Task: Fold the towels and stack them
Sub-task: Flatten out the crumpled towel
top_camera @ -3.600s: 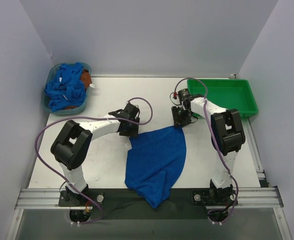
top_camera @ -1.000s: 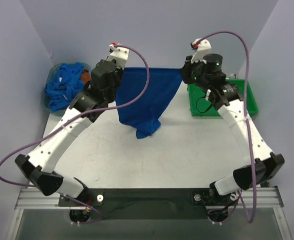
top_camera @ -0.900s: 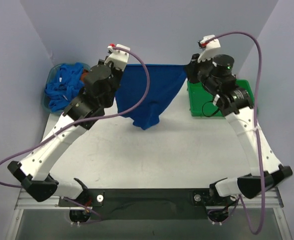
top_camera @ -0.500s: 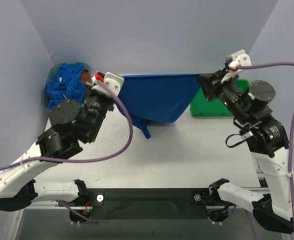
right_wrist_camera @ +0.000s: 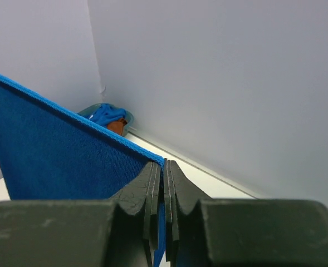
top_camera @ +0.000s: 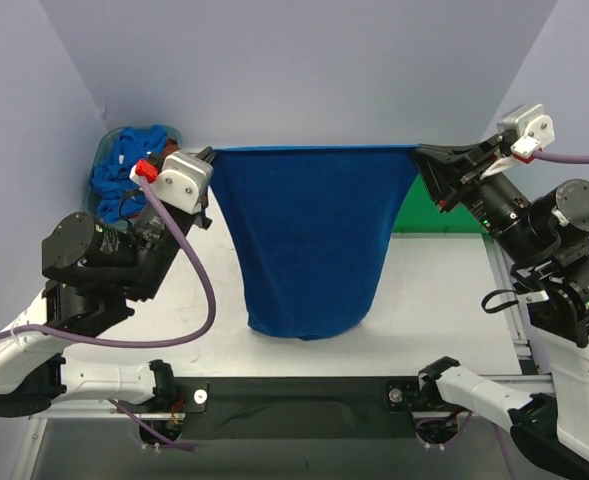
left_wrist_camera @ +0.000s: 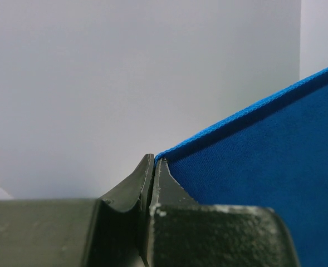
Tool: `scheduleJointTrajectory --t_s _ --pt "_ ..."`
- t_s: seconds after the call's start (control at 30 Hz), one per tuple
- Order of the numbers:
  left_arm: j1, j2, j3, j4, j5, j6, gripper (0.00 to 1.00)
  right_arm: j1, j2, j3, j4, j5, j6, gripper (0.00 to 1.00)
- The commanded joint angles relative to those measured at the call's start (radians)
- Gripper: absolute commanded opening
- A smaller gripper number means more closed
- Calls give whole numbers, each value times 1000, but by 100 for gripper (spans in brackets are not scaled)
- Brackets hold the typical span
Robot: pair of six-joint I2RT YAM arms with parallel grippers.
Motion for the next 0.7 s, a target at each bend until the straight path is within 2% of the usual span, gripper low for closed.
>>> scheduleJointTrajectory --t_s 0.0,0.03,0.1,0.17,0.2,0.23,0.3,0.43,0.67 --pt "16 17 46 172 -99 144 0 -10 72 59 61 51 2 0" --pt "24 28 37 245 -113 168 0 -9 90 69 64 50 4 0" --pt "92 61 46 249 -99 172 0 -9 141 92 73 66 5 0" --pt "180 86 92 162 -60 81 0 -10 179 109 73 82 2 0" --pt "274 114 108 118 3 36 0 -10 211 125 73 85 -2 0" --pt "309 127 122 63 28 -28 0 -12 225 132 75 89 -8 0" --pt "353 164 155 34 62 -50 0 -13 258 149 73 96 -15 0" --pt "412 207 205 15 83 -55 0 -19 285 166 73 99 -28 0" --pt "426 243 316 -47 119 -82 0 -18 270 186 72 86 -38 0"
